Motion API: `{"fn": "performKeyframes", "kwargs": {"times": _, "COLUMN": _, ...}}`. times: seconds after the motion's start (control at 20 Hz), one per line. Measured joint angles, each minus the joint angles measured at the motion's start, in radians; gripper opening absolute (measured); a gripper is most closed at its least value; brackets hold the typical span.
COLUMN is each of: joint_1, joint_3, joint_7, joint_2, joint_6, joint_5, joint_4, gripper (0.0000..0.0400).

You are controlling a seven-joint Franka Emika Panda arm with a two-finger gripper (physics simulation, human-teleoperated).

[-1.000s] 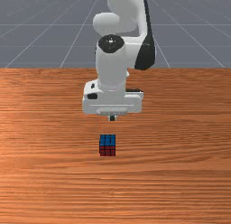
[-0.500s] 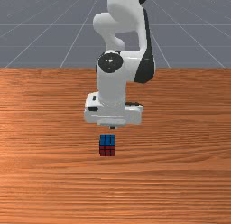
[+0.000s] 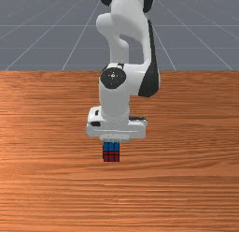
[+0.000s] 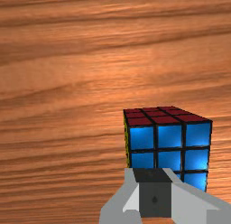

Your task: Rotate the cube till the blue face upward

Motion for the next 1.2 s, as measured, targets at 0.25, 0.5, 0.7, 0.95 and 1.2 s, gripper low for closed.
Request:
{"fn": "performKeyframes", "kwargs": {"times": 0.25, "joint_1": -0.003, "joint_3": 0.005, "joint_7": -0.002, "joint_2": 0.024, "joint_6": 0.002, "joint_5": 0.003, "joint_4": 0.014, "gripper": 0.0004}}
{"fn": "performKeyframes", "kwargs": {"times": 0.5, "joint_1": -0.001, "joint_3": 0.003, "joint_7": 0.003, "joint_2": 0.024, "joint_6": 0.002, "joint_5": 0.001, "joint_4": 0.014, "gripper": 0.0007}}
{"fn": "performKeyframes", "kwargs": {"times": 0.7, "joint_1": 0.006, "joint_3": 0.006, "joint_7": 0.008, "joint_2": 0.020, "joint_6": -0.004, "joint_5": 0.000, "joint_4": 0.012, "gripper": 0.0029}}
{"fn": "performKeyframes", "kwargs": {"times": 0.95, "joint_1": 0.035, "joint_3": 0.037, "joint_7": 0.005, "joint_2": 0.015, "joint_6": -0.007, "joint_5": 0.006, "joint_4": 0.006, "gripper": 0.0001}}
{"fn": "performKeyframes", "kwargs": {"times": 1.2, "joint_1": 0.052, "joint_3": 0.055, "joint_7": 0.003, "joint_2": 0.022, "joint_6": -0.013, "joint_5": 0.011, "joint_4": -0.004, "gripper": 0.0000}}
